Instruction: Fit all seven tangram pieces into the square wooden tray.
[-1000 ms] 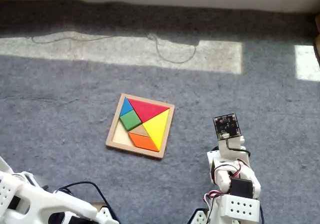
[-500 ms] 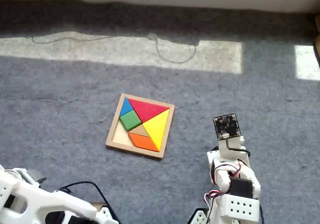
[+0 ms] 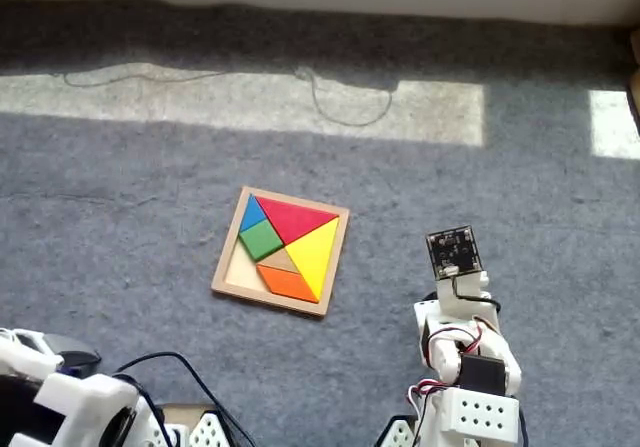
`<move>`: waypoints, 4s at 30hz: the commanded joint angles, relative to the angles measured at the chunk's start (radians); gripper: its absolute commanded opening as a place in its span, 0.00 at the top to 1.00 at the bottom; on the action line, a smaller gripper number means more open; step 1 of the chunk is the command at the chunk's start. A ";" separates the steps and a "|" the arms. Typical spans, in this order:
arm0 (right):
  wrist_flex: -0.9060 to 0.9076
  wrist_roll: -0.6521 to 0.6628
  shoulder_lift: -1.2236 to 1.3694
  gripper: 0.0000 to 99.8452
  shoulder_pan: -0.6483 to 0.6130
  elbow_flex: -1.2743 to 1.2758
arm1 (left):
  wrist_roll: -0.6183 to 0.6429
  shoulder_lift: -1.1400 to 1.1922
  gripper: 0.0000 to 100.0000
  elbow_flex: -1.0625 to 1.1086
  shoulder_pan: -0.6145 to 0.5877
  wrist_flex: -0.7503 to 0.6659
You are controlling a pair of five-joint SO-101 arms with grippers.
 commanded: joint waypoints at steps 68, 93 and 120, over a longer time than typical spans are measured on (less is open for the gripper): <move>0.008 0.000 -0.012 0.99 0.012 0.044 | -0.845 0.088 0.70 -0.088 0.203 -0.261; 0.008 0.000 -0.012 0.99 0.012 0.044 | -0.540 -0.163 0.85 -0.147 0.447 -0.015; 0.008 0.000 -0.012 0.99 0.012 0.044 | 0.443 -0.131 0.85 -0.225 1.305 0.028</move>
